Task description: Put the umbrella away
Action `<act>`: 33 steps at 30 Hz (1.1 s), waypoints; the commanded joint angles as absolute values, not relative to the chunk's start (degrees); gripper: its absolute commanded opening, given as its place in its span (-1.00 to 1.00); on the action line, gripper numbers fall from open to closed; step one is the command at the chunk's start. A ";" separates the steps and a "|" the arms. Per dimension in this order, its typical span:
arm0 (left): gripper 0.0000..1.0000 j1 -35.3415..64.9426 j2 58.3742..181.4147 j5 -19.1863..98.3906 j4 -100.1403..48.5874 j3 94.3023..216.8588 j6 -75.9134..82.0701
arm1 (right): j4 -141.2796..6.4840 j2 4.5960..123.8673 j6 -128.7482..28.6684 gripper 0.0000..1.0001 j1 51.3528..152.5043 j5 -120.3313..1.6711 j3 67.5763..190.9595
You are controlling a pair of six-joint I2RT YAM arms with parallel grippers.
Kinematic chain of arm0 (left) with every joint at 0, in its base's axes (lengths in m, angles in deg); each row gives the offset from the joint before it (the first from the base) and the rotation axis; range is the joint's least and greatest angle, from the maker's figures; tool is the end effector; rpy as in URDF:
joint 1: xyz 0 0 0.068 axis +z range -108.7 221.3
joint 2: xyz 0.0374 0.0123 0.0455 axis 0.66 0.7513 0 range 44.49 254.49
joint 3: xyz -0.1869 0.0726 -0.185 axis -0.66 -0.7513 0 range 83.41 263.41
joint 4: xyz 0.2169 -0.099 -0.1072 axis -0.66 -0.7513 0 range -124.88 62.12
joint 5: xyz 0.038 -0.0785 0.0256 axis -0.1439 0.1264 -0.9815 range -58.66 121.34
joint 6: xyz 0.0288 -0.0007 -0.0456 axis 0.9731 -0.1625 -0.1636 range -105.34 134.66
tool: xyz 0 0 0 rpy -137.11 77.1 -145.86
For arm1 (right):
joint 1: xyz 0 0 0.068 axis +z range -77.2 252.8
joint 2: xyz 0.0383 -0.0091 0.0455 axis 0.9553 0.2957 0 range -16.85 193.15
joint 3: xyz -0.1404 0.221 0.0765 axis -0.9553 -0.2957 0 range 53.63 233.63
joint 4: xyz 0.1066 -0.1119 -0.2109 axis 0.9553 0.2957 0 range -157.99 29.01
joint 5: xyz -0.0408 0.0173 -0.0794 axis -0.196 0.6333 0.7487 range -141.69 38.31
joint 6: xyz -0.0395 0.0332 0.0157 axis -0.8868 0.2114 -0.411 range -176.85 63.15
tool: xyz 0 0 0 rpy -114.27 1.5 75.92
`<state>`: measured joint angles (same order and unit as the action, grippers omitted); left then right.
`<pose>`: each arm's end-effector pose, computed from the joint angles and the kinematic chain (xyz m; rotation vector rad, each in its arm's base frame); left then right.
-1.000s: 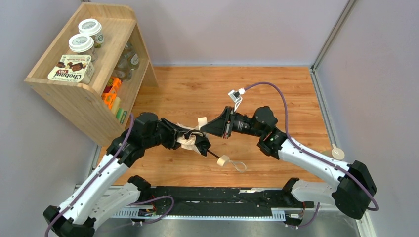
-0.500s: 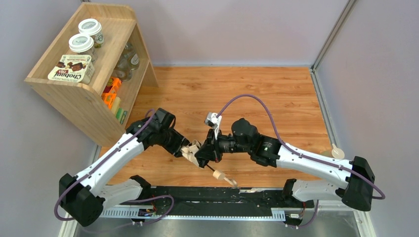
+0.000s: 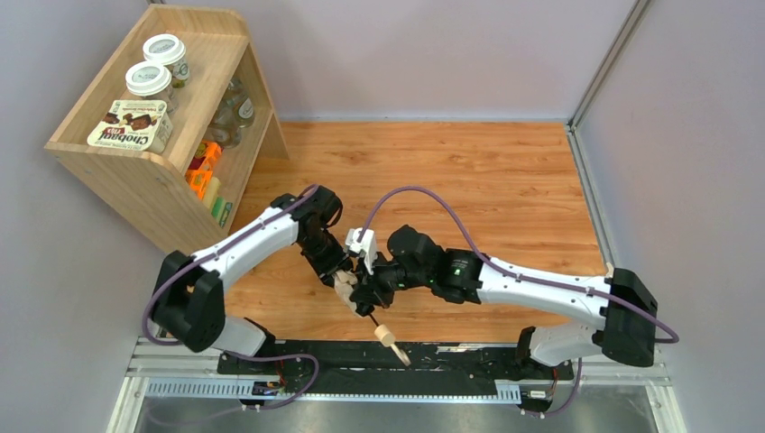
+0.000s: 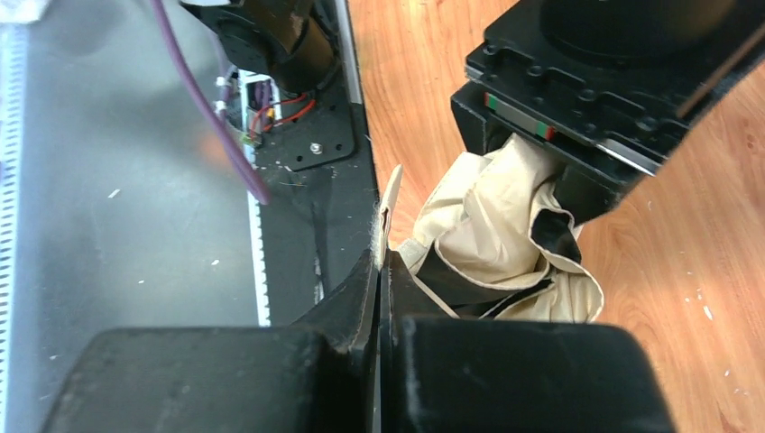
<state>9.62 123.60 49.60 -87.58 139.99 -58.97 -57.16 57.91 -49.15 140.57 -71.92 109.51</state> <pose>0.1932 -0.1324 0.2275 1.0214 -2.7541 0.4449 0.1003 0.2779 0.2924 -1.3350 1.8411 1.1231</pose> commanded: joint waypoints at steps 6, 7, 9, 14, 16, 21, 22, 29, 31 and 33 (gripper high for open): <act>-1.00 10.45 129.92 50.34 -93.61 147.22 -48.62 | -56.39 66.99 -60.28 -1.00 149.61 -49.27 115.51; -1.00 10.45 129.48 49.89 -94.14 147.39 -48.36 | -58.13 66.91 -60.54 -1.00 150.58 -45.31 114.29; -1.00 10.45 128.26 48.92 -95.11 147.48 -48.18 | -60.61 67.08 -61.77 -1.00 152.07 -36.71 112.96; -1.00 10.45 124.04 49.27 -94.86 143.71 -49.85 | -60.70 68.49 -63.36 -1.00 154.18 -30.59 112.35; -1.00 10.89 123.42 49.62 -94.94 143.27 -49.59 | -59.74 69.02 -63.10 -1.00 154.19 -34.44 111.99; -1.00 11.94 123.15 50.15 -96.69 145.54 -48.54 | -59.47 70.51 -59.50 -1.00 154.10 -45.43 111.20; -1.00 12.03 122.98 49.71 -96.87 145.81 -48.71 | -59.90 70.69 -58.80 -1.00 154.19 -46.41 111.12; -1.00 13.61 124.21 50.77 -97.84 148.35 -47.04 | -60.96 70.95 -56.24 -1.00 154.54 -52.83 110.59; -1.00 14.05 124.03 50.85 -97.84 148.80 -46.69 | -60.44 71.39 -56.33 -1.00 154.36 -53.53 110.32; -1.00 14.58 123.59 51.03 -97.84 148.71 -46.43 | -60.35 71.48 -55.81 -0.99 154.45 -54.76 110.24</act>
